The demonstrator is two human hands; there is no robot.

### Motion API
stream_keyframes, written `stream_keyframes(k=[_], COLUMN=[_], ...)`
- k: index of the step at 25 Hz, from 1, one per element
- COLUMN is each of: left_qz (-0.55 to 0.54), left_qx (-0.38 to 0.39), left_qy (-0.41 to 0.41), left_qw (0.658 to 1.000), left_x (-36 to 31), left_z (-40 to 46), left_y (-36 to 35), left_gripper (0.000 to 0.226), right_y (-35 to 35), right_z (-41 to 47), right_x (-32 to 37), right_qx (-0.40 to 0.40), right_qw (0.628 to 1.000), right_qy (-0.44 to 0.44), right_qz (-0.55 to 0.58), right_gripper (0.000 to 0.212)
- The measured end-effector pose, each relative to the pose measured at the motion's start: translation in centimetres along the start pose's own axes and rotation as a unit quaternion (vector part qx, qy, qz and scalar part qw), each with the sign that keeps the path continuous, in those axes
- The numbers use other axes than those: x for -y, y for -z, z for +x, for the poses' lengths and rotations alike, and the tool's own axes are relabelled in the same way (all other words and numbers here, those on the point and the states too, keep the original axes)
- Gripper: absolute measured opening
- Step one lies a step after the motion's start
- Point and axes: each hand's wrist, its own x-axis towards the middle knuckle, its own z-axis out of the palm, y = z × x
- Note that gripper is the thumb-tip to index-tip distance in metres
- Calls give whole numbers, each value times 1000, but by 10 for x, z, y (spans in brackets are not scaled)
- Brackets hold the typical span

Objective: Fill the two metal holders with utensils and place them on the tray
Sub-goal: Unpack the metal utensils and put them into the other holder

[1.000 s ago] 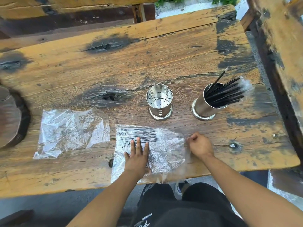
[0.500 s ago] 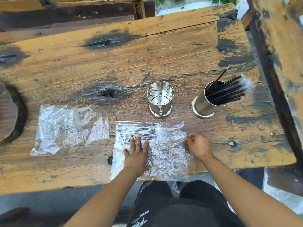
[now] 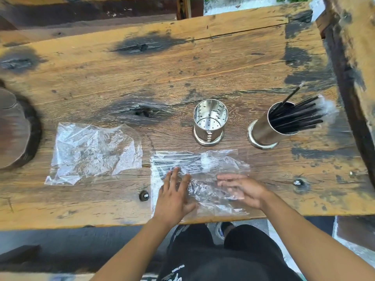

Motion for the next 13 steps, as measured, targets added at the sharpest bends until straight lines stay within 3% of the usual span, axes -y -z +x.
stream_keyframes(k=[2,5,8,9,11,13], left_qz=[3,1,-1,-3,-24,-63], left_qx=[-4,-13,-18,-19,-27,-43], left_qy=[-4,-7,-5,-3,2,10], left_qw=[1000,1000,1000,1000,999,997], left_x=[1,5,9,9,11,15], left_z=[-2,-4,-5,-5,-3,-2], left_y=[4,10,10,9,8,8], left_gripper=[99,99,100,100,99,96], right_y=[-8,-19,-32,-38,-53,-66], right_z=[6,27,50,54,57,54], right_x=[5,19,26,26,21,11], right_qx=[44,50,97,107,105,103], right_qw=[994,985,990,992,994,995], right_qy=[17,39,11,13,13,0], right_qz=[-102,-163,-99,-63,32,16], right_gripper=[38,39,69,68,47,40])
